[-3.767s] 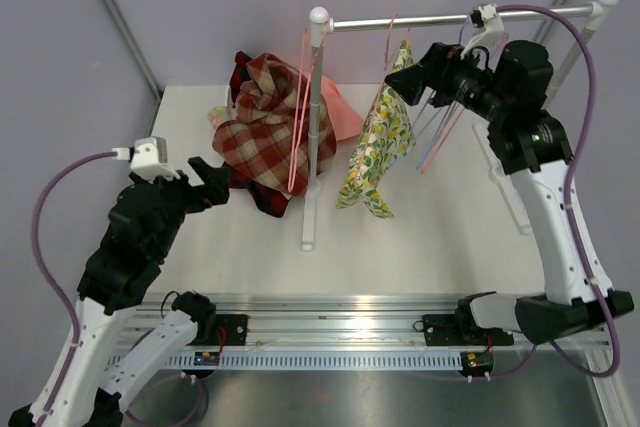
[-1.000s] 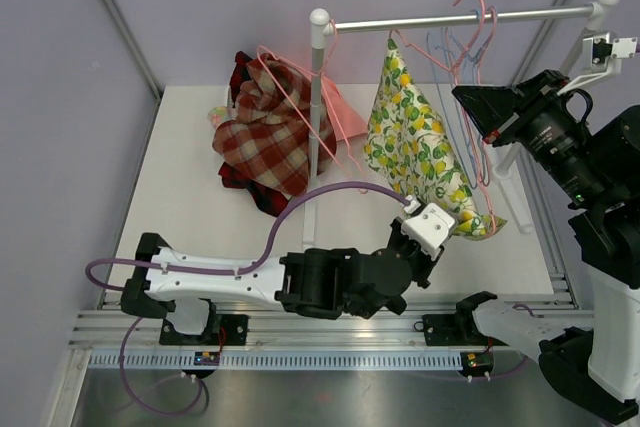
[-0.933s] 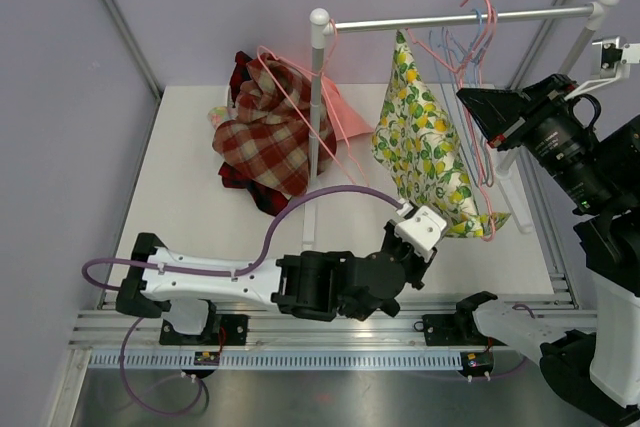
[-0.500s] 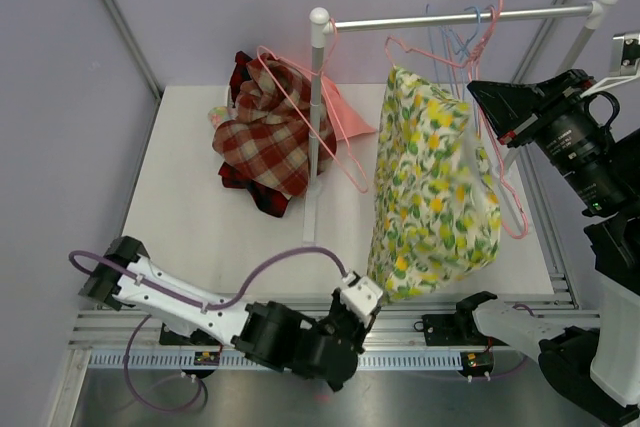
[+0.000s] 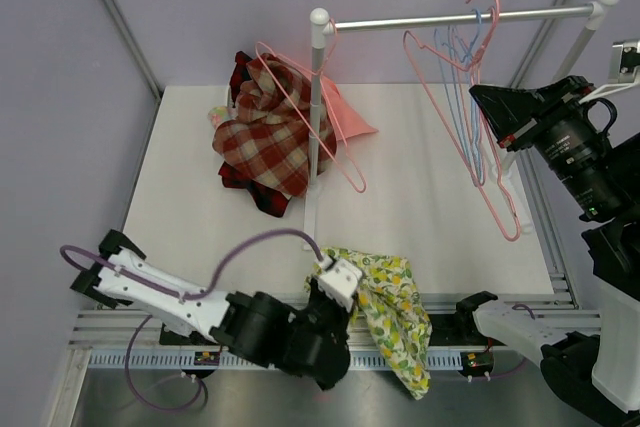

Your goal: Remove the skirt from the hanger

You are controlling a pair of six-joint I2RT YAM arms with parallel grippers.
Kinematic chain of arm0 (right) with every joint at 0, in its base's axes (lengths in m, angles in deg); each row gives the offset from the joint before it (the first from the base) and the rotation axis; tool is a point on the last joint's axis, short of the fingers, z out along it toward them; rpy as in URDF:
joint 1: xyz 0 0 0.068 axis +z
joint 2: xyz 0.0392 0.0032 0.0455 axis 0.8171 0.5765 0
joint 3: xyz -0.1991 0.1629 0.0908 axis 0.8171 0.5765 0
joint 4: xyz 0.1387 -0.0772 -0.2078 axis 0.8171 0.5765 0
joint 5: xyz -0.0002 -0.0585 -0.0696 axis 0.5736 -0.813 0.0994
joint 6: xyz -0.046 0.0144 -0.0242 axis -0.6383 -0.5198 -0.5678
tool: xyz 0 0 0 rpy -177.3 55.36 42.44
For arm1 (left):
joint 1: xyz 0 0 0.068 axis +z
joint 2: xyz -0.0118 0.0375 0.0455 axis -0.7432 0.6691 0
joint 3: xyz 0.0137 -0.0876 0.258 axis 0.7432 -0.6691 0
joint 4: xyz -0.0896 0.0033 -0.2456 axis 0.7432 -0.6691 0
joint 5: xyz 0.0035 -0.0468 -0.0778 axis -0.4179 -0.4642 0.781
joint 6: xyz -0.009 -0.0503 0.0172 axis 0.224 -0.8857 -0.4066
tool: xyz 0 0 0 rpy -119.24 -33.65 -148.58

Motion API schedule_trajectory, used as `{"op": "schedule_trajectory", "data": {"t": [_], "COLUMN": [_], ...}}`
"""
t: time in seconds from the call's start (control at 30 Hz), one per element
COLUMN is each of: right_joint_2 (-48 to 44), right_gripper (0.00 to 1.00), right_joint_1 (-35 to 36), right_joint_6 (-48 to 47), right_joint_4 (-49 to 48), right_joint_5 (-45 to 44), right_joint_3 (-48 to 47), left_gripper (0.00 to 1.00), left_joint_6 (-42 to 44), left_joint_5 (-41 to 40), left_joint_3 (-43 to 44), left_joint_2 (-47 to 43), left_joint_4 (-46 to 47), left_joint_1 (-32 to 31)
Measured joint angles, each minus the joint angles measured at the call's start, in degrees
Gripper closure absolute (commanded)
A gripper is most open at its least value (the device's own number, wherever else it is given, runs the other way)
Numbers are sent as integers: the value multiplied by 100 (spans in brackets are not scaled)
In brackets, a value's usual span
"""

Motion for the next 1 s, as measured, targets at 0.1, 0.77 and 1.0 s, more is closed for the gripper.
{"op": "schedule_trajectory", "data": {"t": [0.1,0.77,1.0], "right_joint_2": [-55,522,546], "right_gripper": [100,100,100], "right_joint_1": [0,0,0], "right_joint_6": [17,101,26], "right_joint_4": [0,-817,-1075], "right_joint_5": [-15,-15,-120], "right_joint_3": [131,1565,1860], "left_gripper": [100,100,100], "left_joint_6": [544,5128,5136], "left_joint_5": [-7,2544,4050], "left_joint_3": [26,3807,6046], "left_joint_2": [-697,-697,1484], "left_joint_4": [-57,544,498], "left_joint_1": [769,7232,8878]}}
